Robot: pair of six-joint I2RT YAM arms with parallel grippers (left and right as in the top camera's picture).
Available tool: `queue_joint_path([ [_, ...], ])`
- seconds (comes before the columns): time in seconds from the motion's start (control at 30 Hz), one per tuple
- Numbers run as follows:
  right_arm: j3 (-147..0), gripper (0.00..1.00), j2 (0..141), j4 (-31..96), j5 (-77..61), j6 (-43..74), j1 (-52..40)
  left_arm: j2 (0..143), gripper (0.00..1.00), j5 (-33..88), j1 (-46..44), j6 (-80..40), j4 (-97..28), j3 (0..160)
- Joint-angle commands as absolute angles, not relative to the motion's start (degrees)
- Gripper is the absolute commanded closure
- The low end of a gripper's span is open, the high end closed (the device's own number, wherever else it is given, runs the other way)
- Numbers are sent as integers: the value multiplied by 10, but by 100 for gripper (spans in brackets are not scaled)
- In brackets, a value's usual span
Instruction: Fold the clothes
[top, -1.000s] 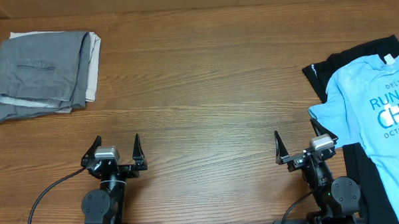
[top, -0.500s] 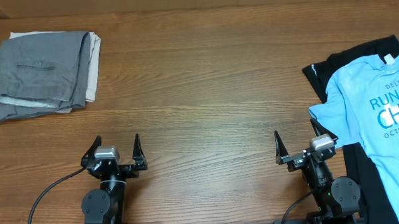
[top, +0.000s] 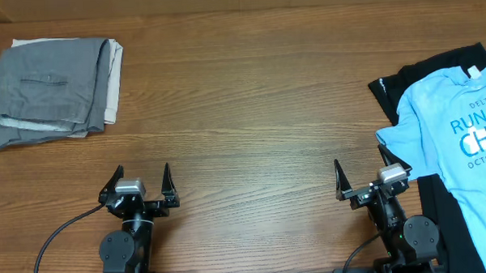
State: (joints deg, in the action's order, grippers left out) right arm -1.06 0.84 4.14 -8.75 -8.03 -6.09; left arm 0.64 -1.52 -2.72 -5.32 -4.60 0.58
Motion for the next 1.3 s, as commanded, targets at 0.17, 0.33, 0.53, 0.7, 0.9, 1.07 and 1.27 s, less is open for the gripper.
queue_joint_path([
  [0.17,-4,0,2,40,-90,-84,-64,3,0,-10,-31,-38,-44,3],
  [0.33,-4,0,2,39,-90,-84,-64,3,0,-10,-31,-38,-44,3],
  [0.53,-4,0,2,38,-90,-84,-64,3,0,-10,-31,-38,-44,3],
  [0.7,-5,0,2,20,-146,-28,-64,3,0,-10,-31,-38,-44,3],
  [0.9,-133,0,3,134,-145,77,-64,3,0,-10,-31,-38,-44,3],
  [1.07,-344,0,49,298,-74,88,-64,3,0,-10,-31,-38,-44,3],
  [1.27,-568,0,211,521,-3,88,-64,3,0,-10,-31,-38,-44,3],
])
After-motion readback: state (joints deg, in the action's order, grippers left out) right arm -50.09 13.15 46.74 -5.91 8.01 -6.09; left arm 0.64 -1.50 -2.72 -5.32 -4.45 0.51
